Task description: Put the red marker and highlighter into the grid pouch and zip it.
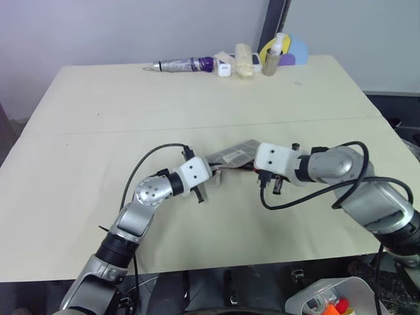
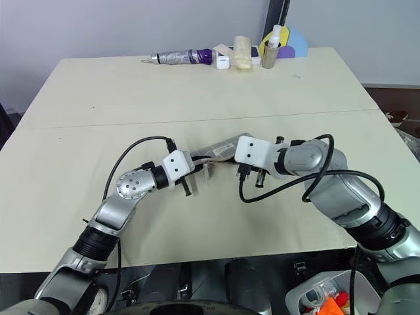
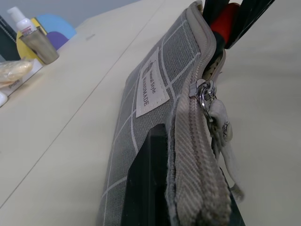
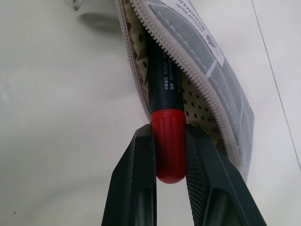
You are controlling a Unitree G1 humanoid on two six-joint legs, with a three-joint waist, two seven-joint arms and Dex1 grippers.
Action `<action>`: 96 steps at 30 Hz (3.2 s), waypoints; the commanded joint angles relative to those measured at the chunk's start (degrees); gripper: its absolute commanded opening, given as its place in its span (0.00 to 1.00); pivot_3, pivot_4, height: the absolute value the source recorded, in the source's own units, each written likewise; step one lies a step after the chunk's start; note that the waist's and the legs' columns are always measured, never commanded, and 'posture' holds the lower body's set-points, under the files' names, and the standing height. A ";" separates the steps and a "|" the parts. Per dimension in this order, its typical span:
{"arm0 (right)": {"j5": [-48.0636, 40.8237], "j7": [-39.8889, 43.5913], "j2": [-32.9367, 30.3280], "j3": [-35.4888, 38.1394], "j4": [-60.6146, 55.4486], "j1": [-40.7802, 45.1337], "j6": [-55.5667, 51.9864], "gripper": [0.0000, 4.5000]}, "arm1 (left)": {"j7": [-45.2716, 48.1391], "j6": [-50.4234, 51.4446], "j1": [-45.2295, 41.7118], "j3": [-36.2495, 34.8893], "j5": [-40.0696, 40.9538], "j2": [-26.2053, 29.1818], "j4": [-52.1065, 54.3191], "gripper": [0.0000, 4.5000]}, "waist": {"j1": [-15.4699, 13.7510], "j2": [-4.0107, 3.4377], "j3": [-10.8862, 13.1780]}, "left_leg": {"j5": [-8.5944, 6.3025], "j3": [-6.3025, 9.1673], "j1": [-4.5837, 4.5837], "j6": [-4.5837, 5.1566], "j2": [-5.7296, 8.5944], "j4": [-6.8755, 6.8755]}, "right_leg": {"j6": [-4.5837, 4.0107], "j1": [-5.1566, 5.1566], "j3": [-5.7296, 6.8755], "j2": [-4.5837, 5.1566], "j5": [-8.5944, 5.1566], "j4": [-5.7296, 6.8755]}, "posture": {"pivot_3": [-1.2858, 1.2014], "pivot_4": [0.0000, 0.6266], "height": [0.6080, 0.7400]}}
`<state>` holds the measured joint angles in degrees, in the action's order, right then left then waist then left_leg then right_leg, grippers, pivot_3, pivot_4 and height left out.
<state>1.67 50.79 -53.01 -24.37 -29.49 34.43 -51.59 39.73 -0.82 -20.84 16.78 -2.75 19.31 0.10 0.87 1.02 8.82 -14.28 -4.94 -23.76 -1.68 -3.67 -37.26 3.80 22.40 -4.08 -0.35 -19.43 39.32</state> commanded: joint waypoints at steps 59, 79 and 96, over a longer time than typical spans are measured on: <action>-21.43 -18.54 0.63 29.84 7.37 4.68 -11.34 0.01 | 1.06 9.87 -3.31 -3.98 11.73 -0.33 0.94 0.00 | 0.33 -0.01 -0.01 | 0.00 0.03 -0.16 -0.01 0.01 0.05 | 0.00 0.12 0.01 -0.01 0.00 -0.08 | 0.52 0.24 1.00; -32.93 -24.66 23.69 24.33 -1.24 -3.84 -16.33 0.86 | -4.72 22.88 -5.72 -9.70 21.37 -9.34 3.77 0.00 | 0.03 0.01 0.00 | 0.01 0.08 -0.21 -0.02 0.02 -0.09 | 0.07 0.08 0.02 -0.03 0.04 0.01 | 0.52 0.24 1.00; -33.99 -27.89 30.23 23.43 3.13 -3.16 -15.55 0.22 | -6.59 26.79 -6.48 -11.59 24.72 -11.52 5.87 0.00 | 0.16 0.00 0.00 | 0.01 0.08 -0.34 -0.02 0.02 -0.07 | 0.07 0.23 0.03 -0.05 0.04 0.00 | 0.52 0.24 1.00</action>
<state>-31.77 22.92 -23.21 -1.96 -25.46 30.11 -68.11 33.19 26.10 -26.69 5.94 20.88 7.91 3.19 1.03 1.02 8.82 -14.26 -4.86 -24.10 -1.70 -3.66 -37.33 3.87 22.63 -4.05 -0.40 -19.39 39.33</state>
